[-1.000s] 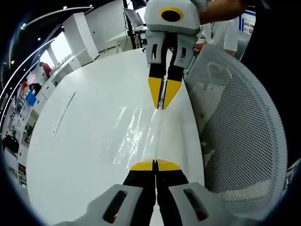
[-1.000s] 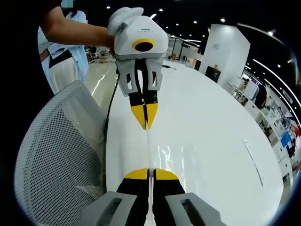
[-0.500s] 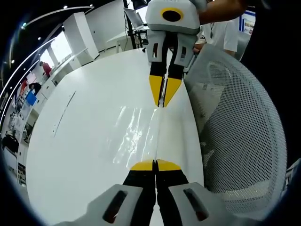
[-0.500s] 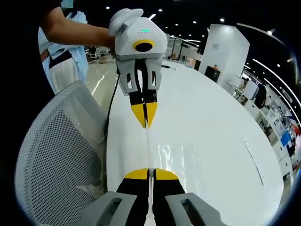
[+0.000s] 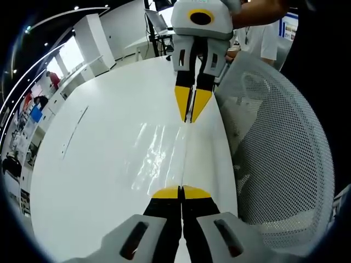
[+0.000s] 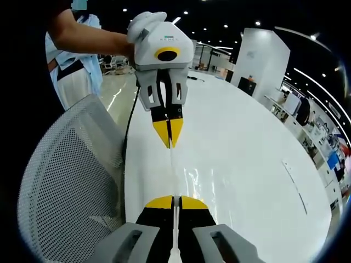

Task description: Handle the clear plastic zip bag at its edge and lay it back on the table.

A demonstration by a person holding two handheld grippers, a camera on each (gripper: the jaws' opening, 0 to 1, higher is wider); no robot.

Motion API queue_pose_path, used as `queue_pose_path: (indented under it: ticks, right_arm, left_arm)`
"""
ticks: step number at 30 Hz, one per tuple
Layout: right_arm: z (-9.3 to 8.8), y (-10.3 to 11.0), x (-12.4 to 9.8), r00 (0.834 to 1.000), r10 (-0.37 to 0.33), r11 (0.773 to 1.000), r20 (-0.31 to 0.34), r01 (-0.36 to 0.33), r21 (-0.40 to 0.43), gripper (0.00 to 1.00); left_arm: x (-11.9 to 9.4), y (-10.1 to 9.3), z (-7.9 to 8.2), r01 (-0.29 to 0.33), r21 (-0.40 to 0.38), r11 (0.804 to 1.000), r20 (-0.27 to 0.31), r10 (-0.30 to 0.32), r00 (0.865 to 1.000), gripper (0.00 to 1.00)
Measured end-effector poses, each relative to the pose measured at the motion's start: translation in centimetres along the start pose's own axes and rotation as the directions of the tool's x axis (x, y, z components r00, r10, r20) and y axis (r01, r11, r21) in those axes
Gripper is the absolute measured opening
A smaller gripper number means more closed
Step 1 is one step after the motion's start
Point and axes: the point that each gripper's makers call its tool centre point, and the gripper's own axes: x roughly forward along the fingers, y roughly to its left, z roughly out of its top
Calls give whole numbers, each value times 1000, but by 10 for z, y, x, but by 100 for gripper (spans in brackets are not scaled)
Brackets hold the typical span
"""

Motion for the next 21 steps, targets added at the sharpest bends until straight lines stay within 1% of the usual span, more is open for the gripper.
queue_pose_path:
  ticks: [12,21]
  right_arm:
    - [-4,0,-2,1000,1,1000,-8,-1,1,0]
    - [-4,-1,-3,1000,-3,1000,-2,3,2,0]
  left_arm:
    - [-1,-1,-3,3,-5,1000,-8,-3,1000,0]
    - [-2,-1,0,-4,-8,1000,-2,4,1000,0]
